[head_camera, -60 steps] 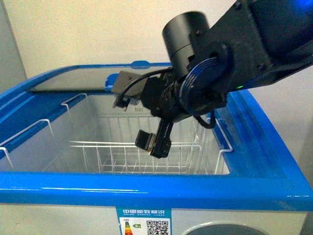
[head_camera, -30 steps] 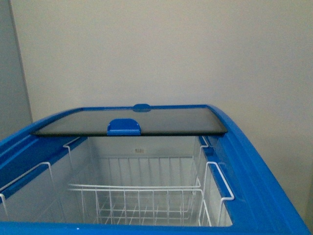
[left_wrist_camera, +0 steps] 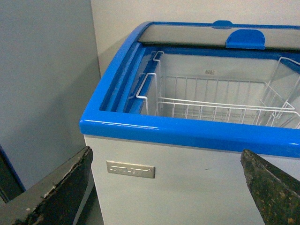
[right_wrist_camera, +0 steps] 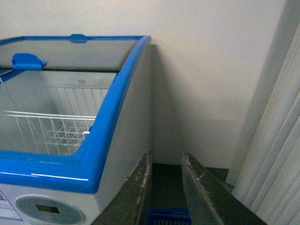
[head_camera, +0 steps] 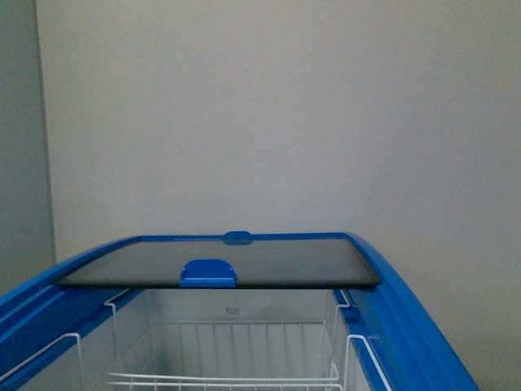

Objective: Put drink in fridge

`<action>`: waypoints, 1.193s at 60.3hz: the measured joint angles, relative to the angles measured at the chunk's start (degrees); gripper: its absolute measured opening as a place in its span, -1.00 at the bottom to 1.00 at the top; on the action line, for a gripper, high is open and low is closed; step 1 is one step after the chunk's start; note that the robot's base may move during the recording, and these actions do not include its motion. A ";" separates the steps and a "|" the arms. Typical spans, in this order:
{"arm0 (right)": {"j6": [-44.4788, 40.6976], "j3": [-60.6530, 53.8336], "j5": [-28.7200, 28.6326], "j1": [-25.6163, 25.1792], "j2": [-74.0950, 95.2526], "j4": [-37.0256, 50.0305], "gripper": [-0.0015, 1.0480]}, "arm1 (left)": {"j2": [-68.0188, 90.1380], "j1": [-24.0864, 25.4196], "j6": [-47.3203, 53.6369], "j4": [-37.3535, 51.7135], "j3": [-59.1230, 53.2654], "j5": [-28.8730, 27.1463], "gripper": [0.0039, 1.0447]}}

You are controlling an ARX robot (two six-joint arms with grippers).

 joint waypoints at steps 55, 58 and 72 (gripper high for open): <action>-0.33 -12.48 -0.15 0.00 -8.87 3.91 -0.95 | 0.00 0.00 0.00 0.00 0.00 0.00 0.85; -0.35 -12.72 -0.15 0.00 -9.07 3.98 -0.95 | 0.00 0.00 0.00 0.00 0.00 0.00 0.85; -0.35 -14.45 -0.20 0.00 -11.34 4.24 -0.95 | 0.00 0.00 0.00 0.00 0.00 0.00 0.85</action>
